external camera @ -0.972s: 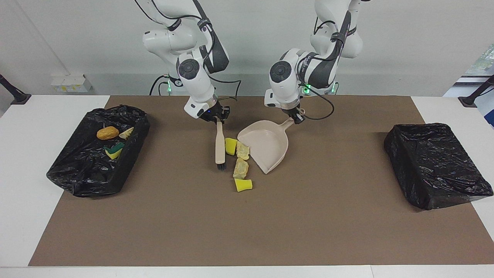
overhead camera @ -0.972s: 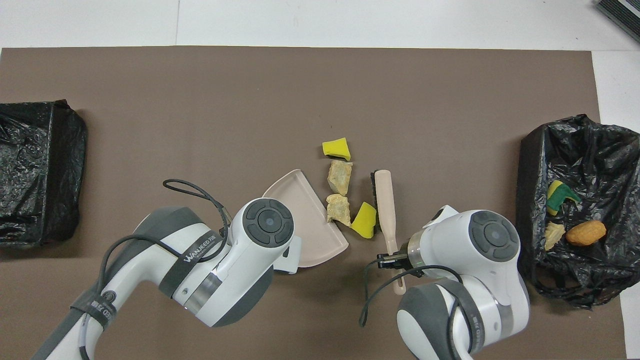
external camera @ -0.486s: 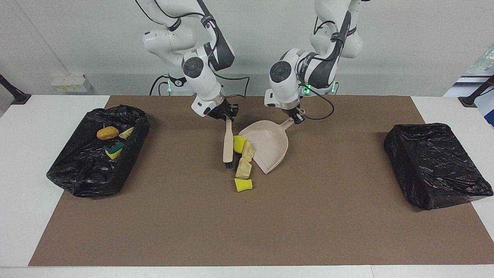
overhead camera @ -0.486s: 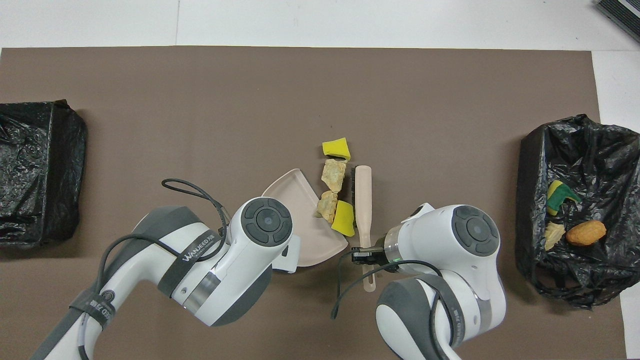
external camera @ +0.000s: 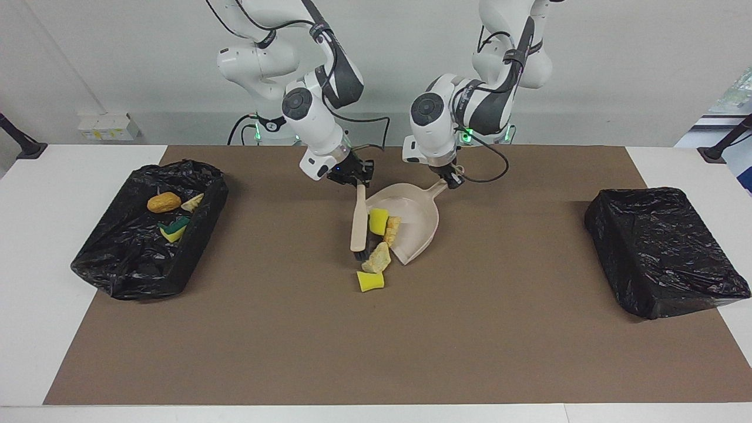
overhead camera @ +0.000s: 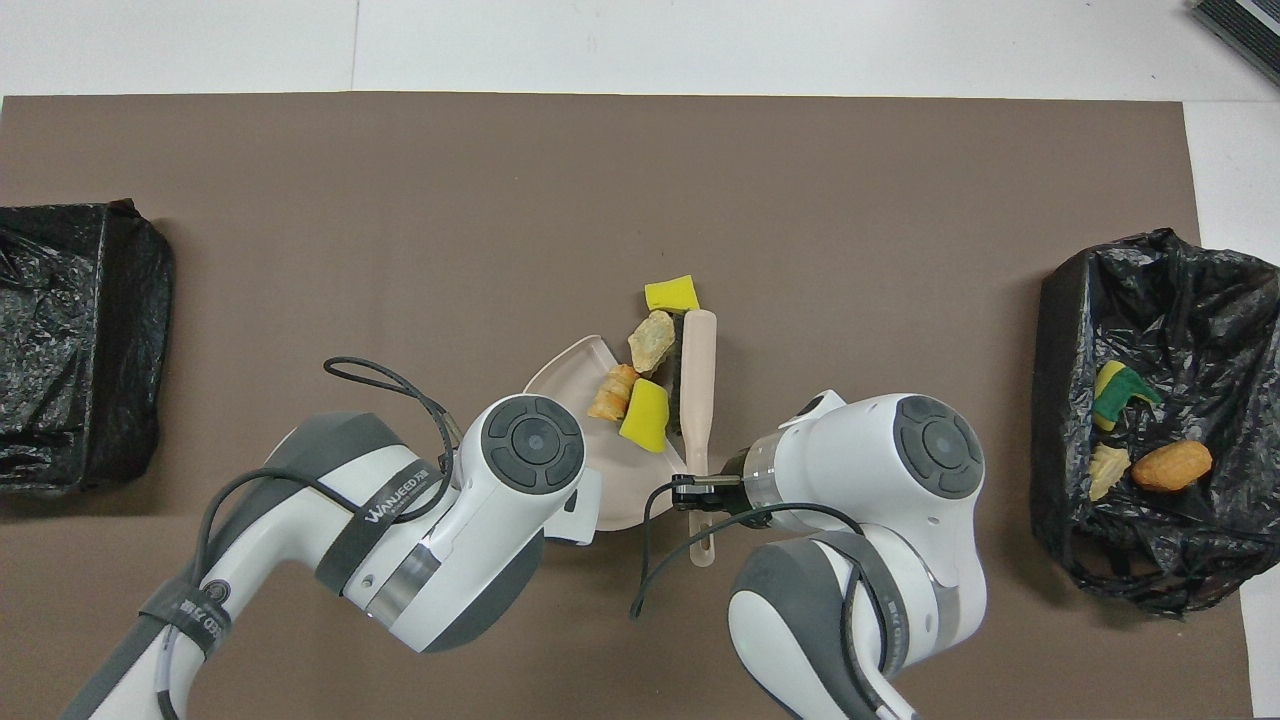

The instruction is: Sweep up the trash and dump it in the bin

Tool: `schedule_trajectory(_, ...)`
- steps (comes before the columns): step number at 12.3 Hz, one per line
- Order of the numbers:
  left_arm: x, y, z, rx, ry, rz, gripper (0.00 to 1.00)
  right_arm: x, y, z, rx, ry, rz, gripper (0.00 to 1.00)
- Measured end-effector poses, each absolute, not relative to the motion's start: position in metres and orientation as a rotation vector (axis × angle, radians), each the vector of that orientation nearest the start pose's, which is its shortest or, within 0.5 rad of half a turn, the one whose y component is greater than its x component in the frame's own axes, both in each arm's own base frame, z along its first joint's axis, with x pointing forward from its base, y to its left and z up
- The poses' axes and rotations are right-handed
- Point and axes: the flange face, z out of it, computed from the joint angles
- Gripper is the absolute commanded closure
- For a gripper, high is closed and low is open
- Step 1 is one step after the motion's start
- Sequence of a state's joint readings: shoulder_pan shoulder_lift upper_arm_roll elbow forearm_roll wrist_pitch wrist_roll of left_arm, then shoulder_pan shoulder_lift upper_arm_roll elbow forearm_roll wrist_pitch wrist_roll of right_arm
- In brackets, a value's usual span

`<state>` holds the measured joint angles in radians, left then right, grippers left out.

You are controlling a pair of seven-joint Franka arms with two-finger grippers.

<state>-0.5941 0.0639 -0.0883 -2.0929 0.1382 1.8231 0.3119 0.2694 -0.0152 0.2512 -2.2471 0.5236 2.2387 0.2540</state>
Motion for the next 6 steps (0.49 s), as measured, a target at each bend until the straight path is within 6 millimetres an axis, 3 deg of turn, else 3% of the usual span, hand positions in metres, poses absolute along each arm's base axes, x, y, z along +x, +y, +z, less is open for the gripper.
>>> schedule_trajectory(4, 0.425, -0.315, 0.367, -2.551, 1.515, 0.351, 1.00, 0.435, 0.303, 0.381, -2.736, 0.079, 0.230, 1.00)
schedule_trajectory(6, 0.433, -0.308, 0.363, -2.545, 1.546, 0.344, 1.00, 0.432, 0.304, 0.380, -2.740, 0.061, 0.245, 1.00)
